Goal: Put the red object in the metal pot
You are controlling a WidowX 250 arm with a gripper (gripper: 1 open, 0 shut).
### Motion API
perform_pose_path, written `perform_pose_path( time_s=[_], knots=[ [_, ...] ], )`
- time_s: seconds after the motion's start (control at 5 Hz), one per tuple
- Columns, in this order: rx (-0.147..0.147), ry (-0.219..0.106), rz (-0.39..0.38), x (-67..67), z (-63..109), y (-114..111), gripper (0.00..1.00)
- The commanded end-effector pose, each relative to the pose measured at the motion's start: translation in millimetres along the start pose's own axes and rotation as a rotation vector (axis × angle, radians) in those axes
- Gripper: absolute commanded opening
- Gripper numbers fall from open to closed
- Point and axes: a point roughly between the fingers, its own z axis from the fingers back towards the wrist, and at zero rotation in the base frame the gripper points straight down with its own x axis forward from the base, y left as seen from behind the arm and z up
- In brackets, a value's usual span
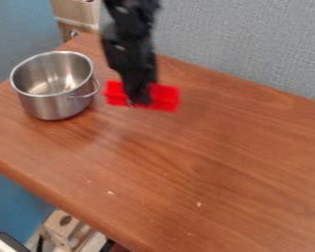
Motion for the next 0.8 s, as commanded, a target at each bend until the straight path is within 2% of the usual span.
perform_pose_path(
  time_s=[0.0,0.2,0.4,0.6],
  knots=[
    [-0.076,0.001,0.086,38.7,34.0,-32,0.00],
    [-0.089,-0.022,0.185,72.5,39.4,-48,0.00],
    [-0.111,-0.052,0.250,101.4,35.1,-61,0.00],
    [-0.128,-0.075,0.260,110.6,21.6,-64,0.00]
  ],
)
